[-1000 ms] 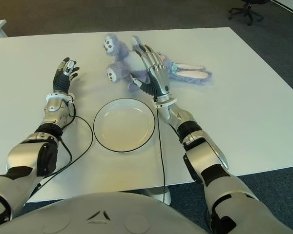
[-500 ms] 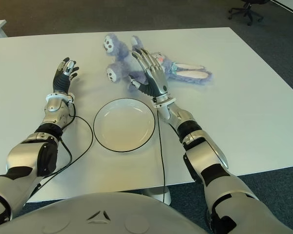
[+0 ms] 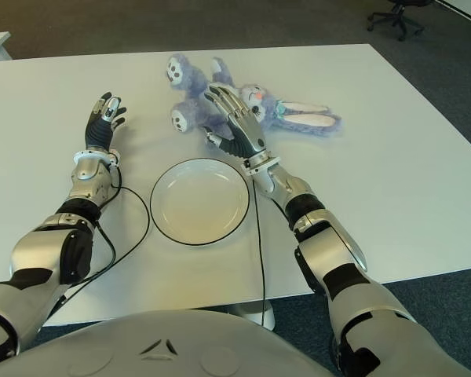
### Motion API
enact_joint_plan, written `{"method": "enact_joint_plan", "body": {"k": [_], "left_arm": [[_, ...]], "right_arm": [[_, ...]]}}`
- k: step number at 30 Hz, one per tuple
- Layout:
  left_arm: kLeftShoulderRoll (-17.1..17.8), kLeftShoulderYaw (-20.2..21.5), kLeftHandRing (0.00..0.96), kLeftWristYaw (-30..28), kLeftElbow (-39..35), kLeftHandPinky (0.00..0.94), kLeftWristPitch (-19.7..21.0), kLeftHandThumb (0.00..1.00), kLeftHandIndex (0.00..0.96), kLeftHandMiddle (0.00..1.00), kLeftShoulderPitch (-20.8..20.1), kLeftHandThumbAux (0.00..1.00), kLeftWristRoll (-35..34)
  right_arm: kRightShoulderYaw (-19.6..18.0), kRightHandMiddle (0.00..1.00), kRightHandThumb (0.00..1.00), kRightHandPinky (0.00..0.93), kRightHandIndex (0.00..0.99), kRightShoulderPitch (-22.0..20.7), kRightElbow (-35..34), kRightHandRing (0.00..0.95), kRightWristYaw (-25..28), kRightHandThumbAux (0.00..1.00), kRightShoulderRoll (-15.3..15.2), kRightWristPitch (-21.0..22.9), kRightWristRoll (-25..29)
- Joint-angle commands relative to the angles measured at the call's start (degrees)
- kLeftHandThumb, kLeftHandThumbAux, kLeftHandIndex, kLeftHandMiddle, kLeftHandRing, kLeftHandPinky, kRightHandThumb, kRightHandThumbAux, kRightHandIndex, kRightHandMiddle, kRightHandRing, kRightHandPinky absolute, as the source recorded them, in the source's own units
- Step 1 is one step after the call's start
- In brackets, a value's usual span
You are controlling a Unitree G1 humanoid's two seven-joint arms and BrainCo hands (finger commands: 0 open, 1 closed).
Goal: Put the doll into the plate.
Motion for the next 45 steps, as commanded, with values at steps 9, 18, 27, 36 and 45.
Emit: {"method": "enact_joint_plan", "body": {"k": [9,18,27,36,45], "left_arm": [[-3.03,0.49,0.147,-0.06,2.52,0.078,2.28,0.0,0.0,0.14,4.16,0.379,-0.43],[-3.21,0.3,0.142,0.4,2.42,0.113,2.33,0.0,0.004,0.132,4.27,0.393,-0.19],[-3.39,0.16,0.138,0.91,2.31,0.114,2.52,0.0,0.002,0.125,4.29,0.397,0.01],[-3.58,-0.08,0.139,1.45,2.1,0.117,2.47,0.0,0.007,0.126,4.47,0.392,0.32],[-3.81,-0.37,0.147,1.95,1.9,0.132,2.17,0.0,0.012,0.135,4.66,0.383,0.64]], "right_arm": [[6.65,0.0,0.518,0.009,0.0,18.14,11.73,0.0,3.13,0.303,6.49,-0.7,-2.44],[6.91,0.0,0.51,0.017,0.0,18.33,11.94,0.0,2.84,0.311,6.78,-1.28,-2.67],[7.27,0.0,0.505,0.022,0.0,18.4,11.94,0.0,1.12,0.309,6.79,-2.23,-3.27],[7.84,0.0,0.488,0.009,0.0,18.37,11.54,0.0,-0.85,0.31,7.14,-2.52,-3.98],[8.61,0.0,0.478,0.0,0.0,18.4,11.23,0.0,-1.9,0.31,7.64,-3.35,-4.4]]}}
